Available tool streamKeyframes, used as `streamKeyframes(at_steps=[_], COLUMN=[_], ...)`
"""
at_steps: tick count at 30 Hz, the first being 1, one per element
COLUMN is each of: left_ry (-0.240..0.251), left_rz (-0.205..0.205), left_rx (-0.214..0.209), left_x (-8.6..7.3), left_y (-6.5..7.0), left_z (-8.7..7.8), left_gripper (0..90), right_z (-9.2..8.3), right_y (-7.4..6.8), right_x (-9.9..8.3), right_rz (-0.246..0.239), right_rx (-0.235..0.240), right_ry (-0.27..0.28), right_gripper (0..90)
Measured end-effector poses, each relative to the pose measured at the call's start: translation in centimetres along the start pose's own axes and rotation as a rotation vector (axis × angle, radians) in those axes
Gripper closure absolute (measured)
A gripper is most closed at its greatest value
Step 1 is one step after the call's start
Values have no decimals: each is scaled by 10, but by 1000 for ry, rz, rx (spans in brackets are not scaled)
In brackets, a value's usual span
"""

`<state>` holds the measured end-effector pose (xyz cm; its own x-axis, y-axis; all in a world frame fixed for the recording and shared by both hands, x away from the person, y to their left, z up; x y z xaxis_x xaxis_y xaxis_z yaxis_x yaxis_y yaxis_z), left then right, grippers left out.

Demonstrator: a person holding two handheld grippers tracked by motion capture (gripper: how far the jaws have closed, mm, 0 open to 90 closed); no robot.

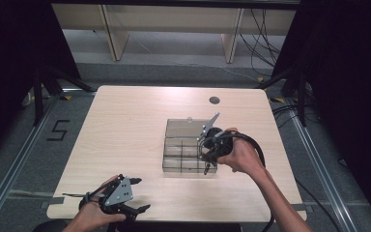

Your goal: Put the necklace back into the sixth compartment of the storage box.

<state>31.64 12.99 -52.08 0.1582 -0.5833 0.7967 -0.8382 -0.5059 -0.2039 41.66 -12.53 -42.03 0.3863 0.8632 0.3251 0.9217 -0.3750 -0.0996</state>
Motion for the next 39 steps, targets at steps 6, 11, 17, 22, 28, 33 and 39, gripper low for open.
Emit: streamKeyframes(at_steps=[6,11,17,22,28,33,39], left_ry=[-9,-3,1,-6,-6,-1,2], left_rz=[9,-1,9,8,9,0,-3], left_rx=[0,-3,0,2,-2,-2,0], left_x=[0,0,0,-1,0,0,0], left_y=[-1,0,-1,-1,-1,0,0], left_z=[0,0,-1,0,-1,0,0], left_gripper=[156,157,157,157,156,156,157], right_z=[5,14,25,31,45,49,54], right_y=[19,33,43,46,43,45,46], right_x=[3,5,5,4,-1,-4,-5], right_rz=[23,56,58,64,70,62,85], right_rx=[-13,-35,-23,-11,13,20,30], right_ry=[-7,-11,-23,-28,-49,-59,-64], right_gripper=[858,858,858,858,857,857,857])
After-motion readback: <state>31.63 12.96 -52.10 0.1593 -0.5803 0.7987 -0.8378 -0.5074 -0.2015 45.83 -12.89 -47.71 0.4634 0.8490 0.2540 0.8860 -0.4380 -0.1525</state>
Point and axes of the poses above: each handheld gripper's, and its own axes: z roughly forward along the jaws, x roughly out of its top, y roughly to its right, the point moved 6 cm from there along z, roughly forward along the jaws, and after that the axes turned 7 degrees about x, right-handed, at the moved point
